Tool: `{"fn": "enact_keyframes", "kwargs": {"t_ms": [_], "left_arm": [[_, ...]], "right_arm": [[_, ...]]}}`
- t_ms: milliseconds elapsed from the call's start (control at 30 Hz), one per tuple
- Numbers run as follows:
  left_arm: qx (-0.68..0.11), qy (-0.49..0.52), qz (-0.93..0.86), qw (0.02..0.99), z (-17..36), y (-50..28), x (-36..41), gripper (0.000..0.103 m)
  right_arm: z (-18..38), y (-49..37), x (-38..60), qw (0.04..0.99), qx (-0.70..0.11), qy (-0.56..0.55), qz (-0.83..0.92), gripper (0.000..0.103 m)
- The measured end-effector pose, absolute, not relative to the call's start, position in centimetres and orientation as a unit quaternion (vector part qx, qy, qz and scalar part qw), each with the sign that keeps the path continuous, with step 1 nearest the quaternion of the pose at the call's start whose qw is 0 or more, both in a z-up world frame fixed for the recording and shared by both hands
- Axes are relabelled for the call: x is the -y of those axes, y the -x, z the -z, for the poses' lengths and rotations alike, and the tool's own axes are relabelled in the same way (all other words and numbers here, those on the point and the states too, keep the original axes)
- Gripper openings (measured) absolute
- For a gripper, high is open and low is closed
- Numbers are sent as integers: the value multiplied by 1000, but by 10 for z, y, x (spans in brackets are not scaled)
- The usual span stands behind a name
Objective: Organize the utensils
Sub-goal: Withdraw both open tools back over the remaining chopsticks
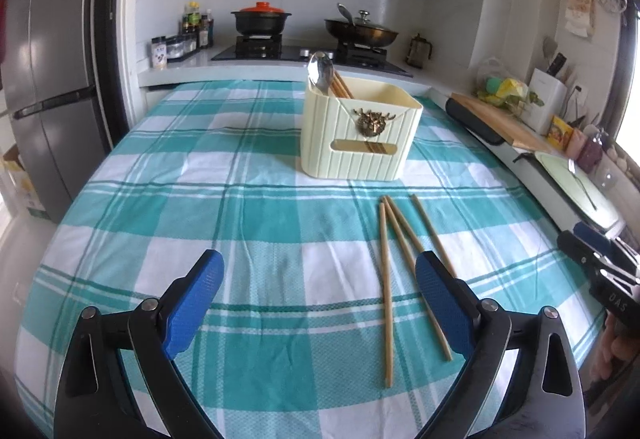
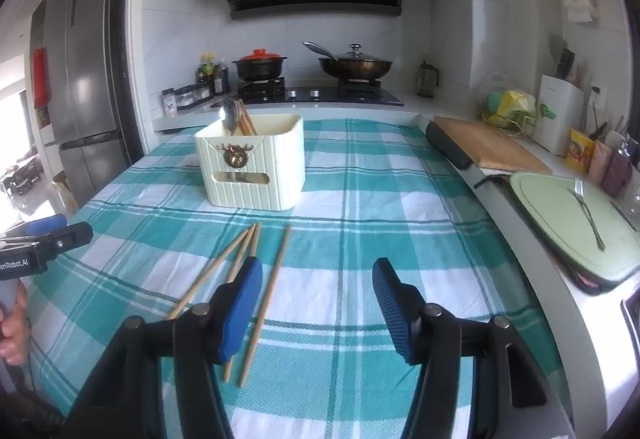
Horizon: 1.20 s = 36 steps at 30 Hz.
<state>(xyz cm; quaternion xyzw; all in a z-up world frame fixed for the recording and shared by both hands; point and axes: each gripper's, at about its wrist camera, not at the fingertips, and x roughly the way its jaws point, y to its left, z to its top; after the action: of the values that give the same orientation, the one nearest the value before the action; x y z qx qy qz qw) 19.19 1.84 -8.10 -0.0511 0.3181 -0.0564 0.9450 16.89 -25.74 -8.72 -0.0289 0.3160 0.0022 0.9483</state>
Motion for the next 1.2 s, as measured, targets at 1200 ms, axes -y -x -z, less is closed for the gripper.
{"fn": "enact_keyframes", "kwargs": {"t_ms": [1200], "left_arm": [[-373, 27, 66, 925, 134, -211, 8, 97]], "right_arm": [[146, -176, 256, 922, -387, 13, 2, 58]]}}
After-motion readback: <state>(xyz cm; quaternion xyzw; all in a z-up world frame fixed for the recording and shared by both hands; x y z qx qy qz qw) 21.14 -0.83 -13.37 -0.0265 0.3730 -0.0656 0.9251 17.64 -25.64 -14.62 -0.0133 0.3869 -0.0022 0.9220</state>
